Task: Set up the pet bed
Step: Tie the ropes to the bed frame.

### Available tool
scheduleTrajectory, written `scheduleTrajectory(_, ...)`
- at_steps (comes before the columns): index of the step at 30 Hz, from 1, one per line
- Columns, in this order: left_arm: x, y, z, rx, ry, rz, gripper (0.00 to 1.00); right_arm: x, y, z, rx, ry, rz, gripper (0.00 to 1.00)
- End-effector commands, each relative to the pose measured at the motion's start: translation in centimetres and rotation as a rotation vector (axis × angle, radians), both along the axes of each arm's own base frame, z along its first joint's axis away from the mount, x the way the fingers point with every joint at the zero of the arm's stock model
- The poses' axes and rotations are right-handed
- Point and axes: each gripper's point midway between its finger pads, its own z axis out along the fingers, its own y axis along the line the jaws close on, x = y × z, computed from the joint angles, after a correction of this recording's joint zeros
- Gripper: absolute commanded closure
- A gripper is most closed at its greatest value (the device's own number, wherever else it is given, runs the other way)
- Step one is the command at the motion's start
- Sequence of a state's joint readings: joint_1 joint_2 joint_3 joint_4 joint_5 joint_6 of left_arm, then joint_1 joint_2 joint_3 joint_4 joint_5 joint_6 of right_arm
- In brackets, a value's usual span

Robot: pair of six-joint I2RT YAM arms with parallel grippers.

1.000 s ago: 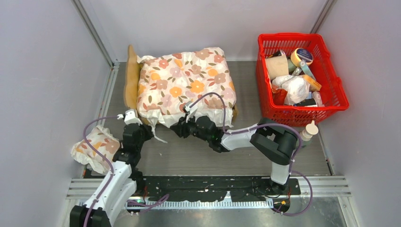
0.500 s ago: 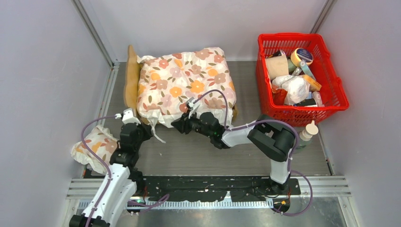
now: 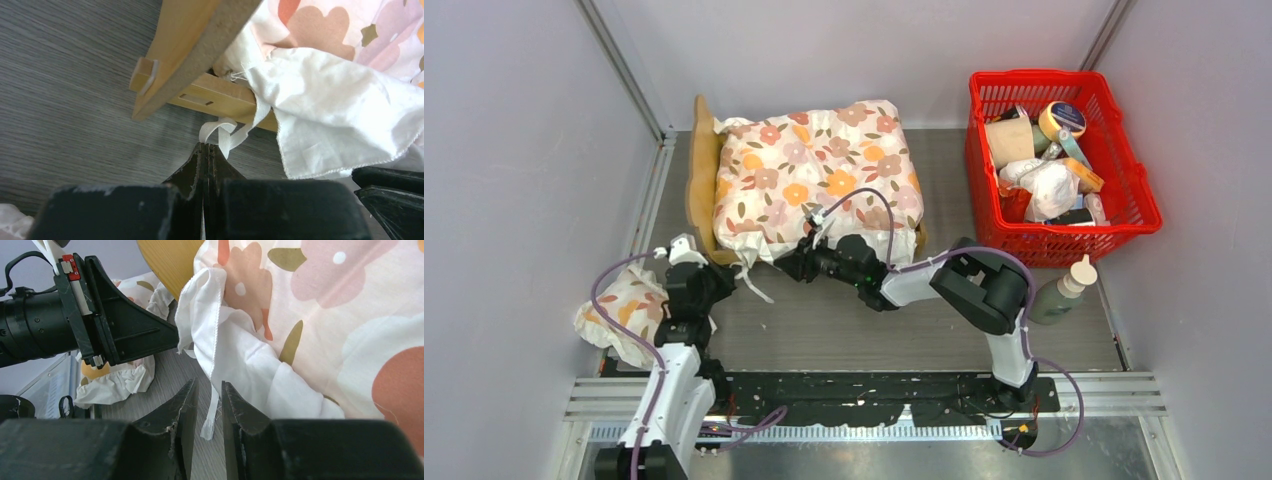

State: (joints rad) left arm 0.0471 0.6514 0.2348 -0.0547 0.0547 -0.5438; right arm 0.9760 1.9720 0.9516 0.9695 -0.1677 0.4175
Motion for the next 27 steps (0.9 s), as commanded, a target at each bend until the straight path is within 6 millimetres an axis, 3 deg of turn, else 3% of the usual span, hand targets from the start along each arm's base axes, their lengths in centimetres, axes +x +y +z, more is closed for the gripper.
scheduleTrajectory(1,1.4,0.1,1.8,-0.025,-0.093,-0.023,1.00,-0.1,1.8,2.1,0.066,-0.037,0.031,0.70)
scheduleTrajectory(16,3.1,-0.2,2.1,-0.086,-0.137,-0.041,1.00,-0.2,4.7,1.1,0.027,-0.018,0.032,0.70)
scheduleTrajectory(27,3.0,-0.2,1.9,-0.104,-0.144,-0.027,1.00,-0.9,6.0,0.1,-0.023,0.000,0.017,0.67)
